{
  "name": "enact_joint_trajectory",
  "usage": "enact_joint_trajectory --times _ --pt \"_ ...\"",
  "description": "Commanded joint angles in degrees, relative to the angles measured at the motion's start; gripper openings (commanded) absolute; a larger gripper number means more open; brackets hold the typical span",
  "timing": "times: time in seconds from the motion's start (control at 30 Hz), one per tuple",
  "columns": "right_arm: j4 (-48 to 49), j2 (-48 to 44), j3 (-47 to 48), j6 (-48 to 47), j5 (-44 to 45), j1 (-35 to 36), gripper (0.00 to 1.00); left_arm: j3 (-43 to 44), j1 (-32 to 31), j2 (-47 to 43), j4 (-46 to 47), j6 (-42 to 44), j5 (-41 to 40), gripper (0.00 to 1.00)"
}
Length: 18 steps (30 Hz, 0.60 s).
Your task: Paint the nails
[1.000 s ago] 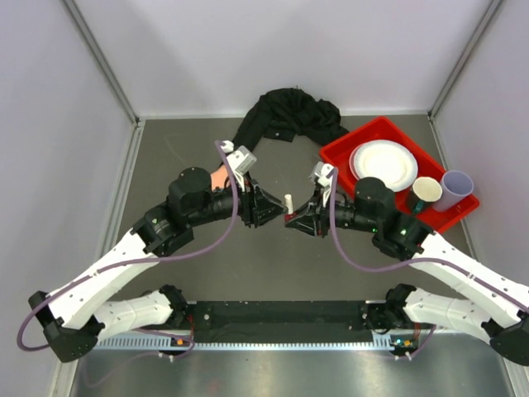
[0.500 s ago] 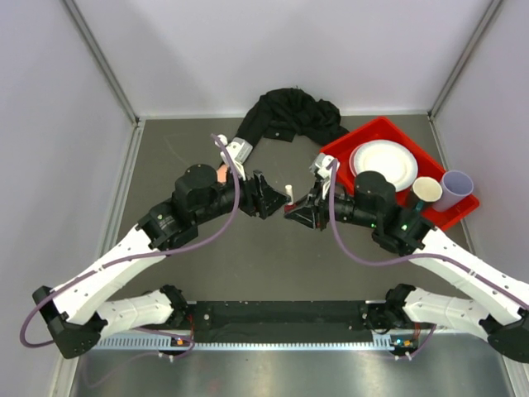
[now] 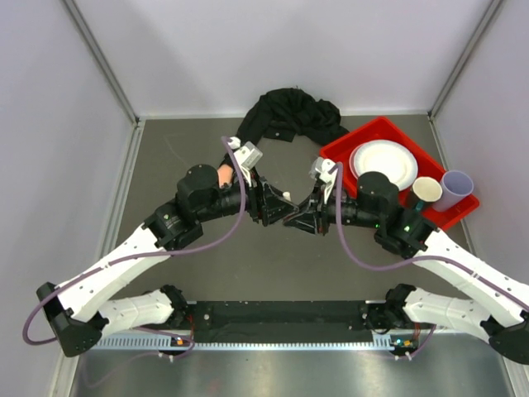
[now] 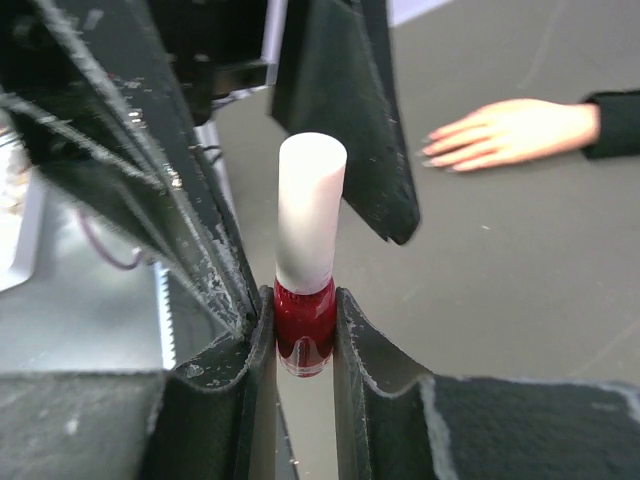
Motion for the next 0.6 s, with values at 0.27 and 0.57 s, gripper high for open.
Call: enact_joint_trajectory --times 0.27,0.57 --pt "6.1 -2.67 0.5 0.39 -12.65 0.53 0.0 -4.74 0.26 -4.62 16.62 -1.87 17.32 0.52" --pt "6.46 -1.96 0.85 0.56 -13.45 0.53 0.0 -3.95 0.26 -4.88 13.56 -0.56 15.93 0.23"
